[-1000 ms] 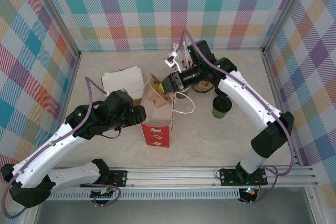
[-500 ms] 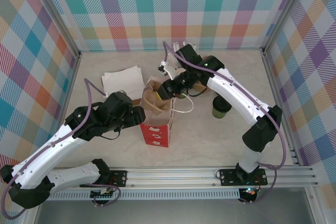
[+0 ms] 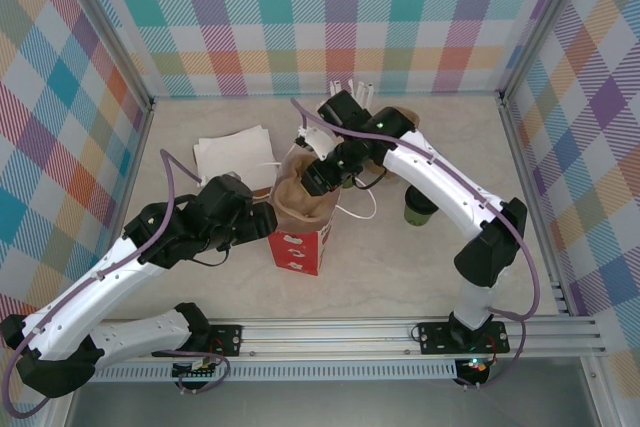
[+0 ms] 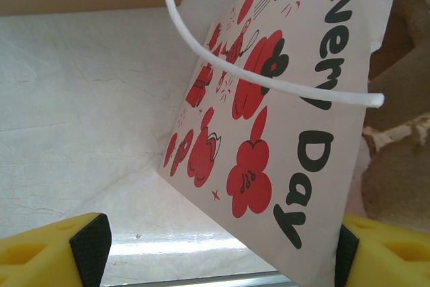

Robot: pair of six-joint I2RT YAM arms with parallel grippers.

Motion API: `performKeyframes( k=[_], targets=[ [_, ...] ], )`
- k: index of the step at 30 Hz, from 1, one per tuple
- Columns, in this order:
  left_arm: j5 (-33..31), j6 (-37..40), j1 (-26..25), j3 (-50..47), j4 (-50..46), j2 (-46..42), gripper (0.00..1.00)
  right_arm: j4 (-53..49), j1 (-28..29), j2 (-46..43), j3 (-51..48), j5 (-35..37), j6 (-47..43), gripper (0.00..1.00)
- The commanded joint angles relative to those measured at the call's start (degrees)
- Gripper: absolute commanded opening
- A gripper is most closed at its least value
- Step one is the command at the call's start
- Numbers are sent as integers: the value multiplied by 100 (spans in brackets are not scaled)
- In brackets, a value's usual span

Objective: Pack the takeout coffee

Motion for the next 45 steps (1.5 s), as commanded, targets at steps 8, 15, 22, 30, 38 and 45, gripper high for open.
performKeyframes(
  k=[8, 15, 22, 30, 38, 45],
  targets=[
    [-97, -42, 69, -52, -69, -46, 81, -281, 178, 73, 160, 817, -294, 33],
    [-48, -42, 71, -54, 11, -12, 81, -377, 271, 210, 211, 1255, -327, 33],
    [-93, -42, 71, -18, 115, 51, 82, -465, 400, 326, 195, 1584, -415, 34],
    [-87, 23, 75, 130, 245, 214, 82, -402, 560, 536, 140, 1870, -683, 35],
    [-94, 24, 72, 171, 272, 248, 82, -233, 590, 601, 1, 1907, -647, 35],
    [-95, 45, 69, 170, 272, 268, 82, -177, 591, 540, 7, 1852, -613, 44]
  ],
)
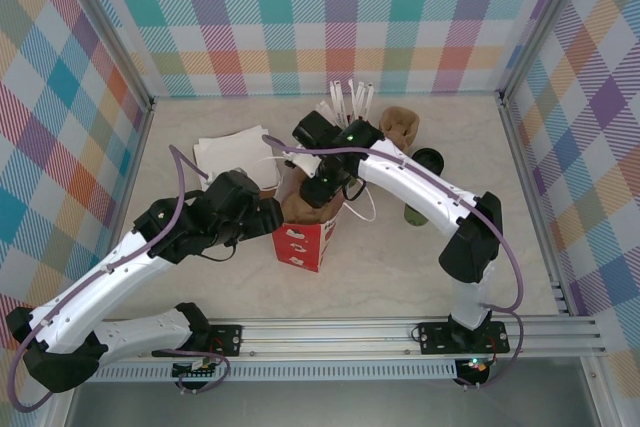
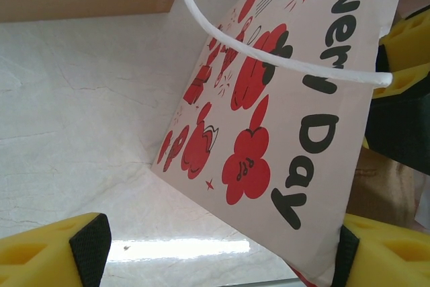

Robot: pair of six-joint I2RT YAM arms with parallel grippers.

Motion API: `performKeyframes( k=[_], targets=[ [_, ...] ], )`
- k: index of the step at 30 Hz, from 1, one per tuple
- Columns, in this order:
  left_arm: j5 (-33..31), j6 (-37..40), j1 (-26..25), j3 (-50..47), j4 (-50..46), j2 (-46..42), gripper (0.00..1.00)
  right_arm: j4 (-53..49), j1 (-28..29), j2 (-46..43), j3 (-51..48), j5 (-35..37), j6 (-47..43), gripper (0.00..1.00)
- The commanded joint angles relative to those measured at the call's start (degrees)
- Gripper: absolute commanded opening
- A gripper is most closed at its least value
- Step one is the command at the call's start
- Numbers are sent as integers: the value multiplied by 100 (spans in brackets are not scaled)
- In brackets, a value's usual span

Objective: Pack the takeout coffee

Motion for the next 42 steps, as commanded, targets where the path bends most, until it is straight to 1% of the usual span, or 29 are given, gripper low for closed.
performKeyframes(
  k=[1, 6, 9, 18, 19, 23, 26, 31, 38, 42],
  targets=[
    [-81, 41, 77, 149, 1, 27, 82, 43, 37, 15, -24, -58, -9, 46],
    [-90, 38, 72, 152, -8, 26, 82, 78, 38, -69, 38, -94, 37, 58],
    [-100, 38, 72, 152, -10, 32, 82, 48, 37, -119, 115, -93, 55, 63],
    [-90, 61, 77, 197, 16, 78, 84, -95, 40, -305, 530, -169, 81, 71],
    [-90, 66, 75, 213, 17, 90, 85, -119, 34, -316, 578, -166, 266, 72],
    [-117, 117, 72, 301, 15, 118, 86, -238, 33, -374, 834, -142, 391, 77],
    [-168, 164, 70, 389, 26, 118, 88, -306, 19, -438, 1014, -140, 497, 79],
    [-385, 310, 72, 526, 78, 67, 93, -354, -28, -623, 1227, -87, 691, 84],
    [-871, 564, 77, 759, 87, -60, 99, -215, -216, -1008, 1237, -138, 966, 93],
    [-1134, 663, 82, 831, 118, -166, 100, -127, -356, -1236, 1204, -228, 1123, 97]
  ],
)
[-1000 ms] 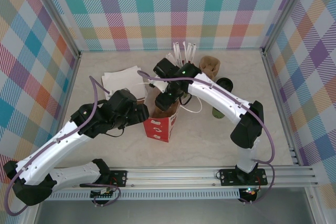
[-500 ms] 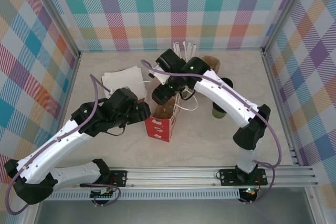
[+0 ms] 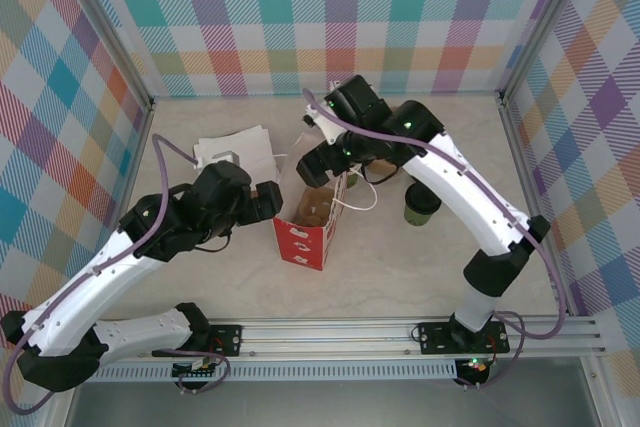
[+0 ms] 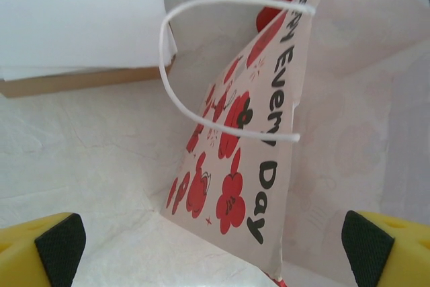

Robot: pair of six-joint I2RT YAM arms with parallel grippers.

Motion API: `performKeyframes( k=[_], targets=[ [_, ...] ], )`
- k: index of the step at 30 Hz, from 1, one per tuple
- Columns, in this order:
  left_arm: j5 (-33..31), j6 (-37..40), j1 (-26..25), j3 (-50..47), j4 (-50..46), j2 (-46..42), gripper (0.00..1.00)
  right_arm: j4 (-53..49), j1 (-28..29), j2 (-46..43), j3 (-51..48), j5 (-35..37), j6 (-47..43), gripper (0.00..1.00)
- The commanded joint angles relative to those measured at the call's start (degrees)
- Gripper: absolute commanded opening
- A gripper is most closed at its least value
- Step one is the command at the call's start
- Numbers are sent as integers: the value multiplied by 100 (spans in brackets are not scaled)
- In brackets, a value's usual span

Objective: Pack the takeout coffee

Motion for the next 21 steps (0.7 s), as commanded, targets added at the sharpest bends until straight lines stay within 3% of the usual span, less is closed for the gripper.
performKeyframes(
  k=[1, 13, 21],
  targets=[
    [-420, 219, 80, 220, 93, -176, 100, 112, -123, -295, 115, -170, 274, 99],
    [-601, 506, 93, 469, 147, -91, 100, 505, -934, -1447, -766, -521, 907, 100],
    [-217, 929, 177, 1011, 50, 448, 100, 312, -2199, -2263, -1677, -912, 1212, 100]
  ],
)
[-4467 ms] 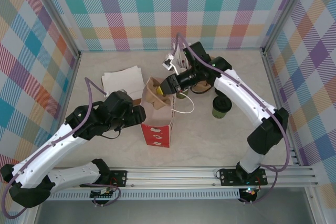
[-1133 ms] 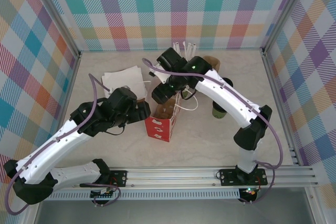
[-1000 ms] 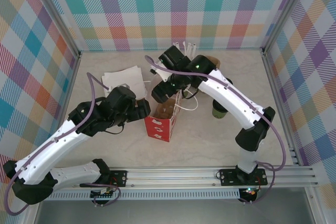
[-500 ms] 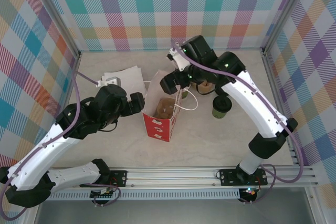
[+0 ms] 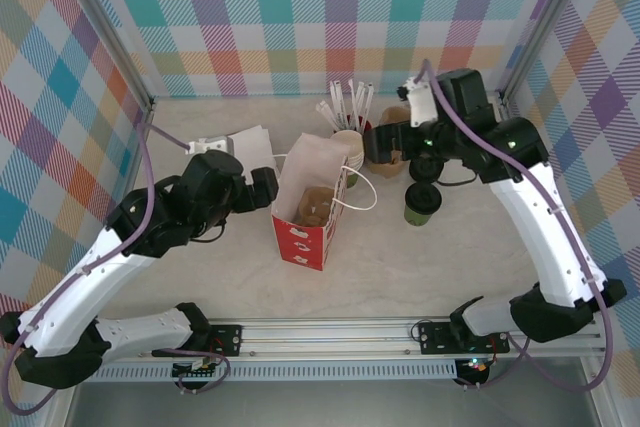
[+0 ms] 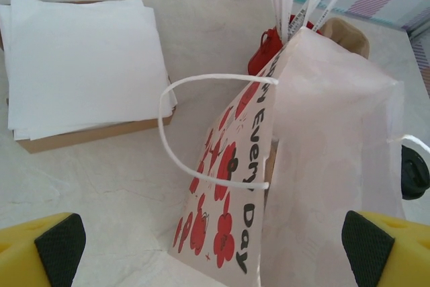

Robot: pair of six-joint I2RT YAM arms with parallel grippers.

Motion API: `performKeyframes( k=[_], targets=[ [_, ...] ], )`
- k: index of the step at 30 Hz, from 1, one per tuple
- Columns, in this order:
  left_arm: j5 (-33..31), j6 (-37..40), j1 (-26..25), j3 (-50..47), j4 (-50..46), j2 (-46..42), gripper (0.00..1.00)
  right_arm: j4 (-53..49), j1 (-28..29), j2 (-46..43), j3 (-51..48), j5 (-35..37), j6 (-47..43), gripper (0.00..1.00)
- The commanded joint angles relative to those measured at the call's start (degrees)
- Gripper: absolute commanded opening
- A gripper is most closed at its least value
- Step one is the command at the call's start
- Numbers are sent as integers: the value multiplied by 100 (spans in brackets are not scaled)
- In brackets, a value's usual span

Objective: Pack the takeout coffee

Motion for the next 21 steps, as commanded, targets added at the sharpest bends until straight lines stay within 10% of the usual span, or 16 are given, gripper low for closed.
performKeyframes(
  k=[1, 21],
  targets=[
    [227, 385, 162, 381, 38, 267, 100, -146, -485, -261, -311, -264, 209, 100],
    [2086, 1593, 1451, 1728, -384, 1770, 100, 39, -2038, -1061, -2555, -337, 238, 100]
  ],
)
